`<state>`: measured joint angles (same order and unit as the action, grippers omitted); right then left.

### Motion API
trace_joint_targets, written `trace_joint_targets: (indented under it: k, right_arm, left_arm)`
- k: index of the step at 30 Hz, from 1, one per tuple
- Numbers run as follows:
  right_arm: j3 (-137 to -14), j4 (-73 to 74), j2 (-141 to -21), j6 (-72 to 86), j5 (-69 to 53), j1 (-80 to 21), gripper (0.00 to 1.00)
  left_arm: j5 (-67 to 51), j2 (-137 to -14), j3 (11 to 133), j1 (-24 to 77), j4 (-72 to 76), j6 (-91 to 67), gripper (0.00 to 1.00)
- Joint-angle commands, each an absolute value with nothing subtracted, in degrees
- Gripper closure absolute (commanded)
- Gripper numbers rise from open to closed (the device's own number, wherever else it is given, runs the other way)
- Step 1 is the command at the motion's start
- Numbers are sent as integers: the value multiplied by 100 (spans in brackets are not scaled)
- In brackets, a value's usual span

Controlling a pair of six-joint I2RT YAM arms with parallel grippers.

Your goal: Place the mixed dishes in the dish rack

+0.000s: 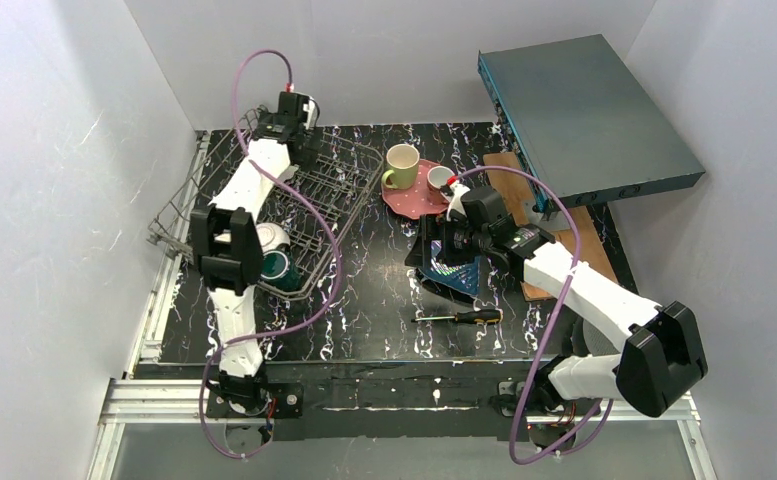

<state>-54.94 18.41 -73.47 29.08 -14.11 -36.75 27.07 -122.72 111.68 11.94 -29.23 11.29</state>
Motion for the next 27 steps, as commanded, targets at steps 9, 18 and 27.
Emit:
trace_joint_targets:
  k: [9, 18, 27]
  right_arm:
    - [-5967, 2655, -7536, 2831, -924, -3729, 2]
    - [-6781, 3568, -7954, 2996, 500, -4056, 2]
    - [-8700, 4347, -9003, 2245, 2225, -4069, 21]
  left_arm:
    - [-1002, -8166, 7389, 1176, -2455, -1204, 2]
    - [-954, -6857, 6218, 1640, -1848, -886, 2]
    - [-459, -6517, 5956, 1821, -1647, -868, 2]
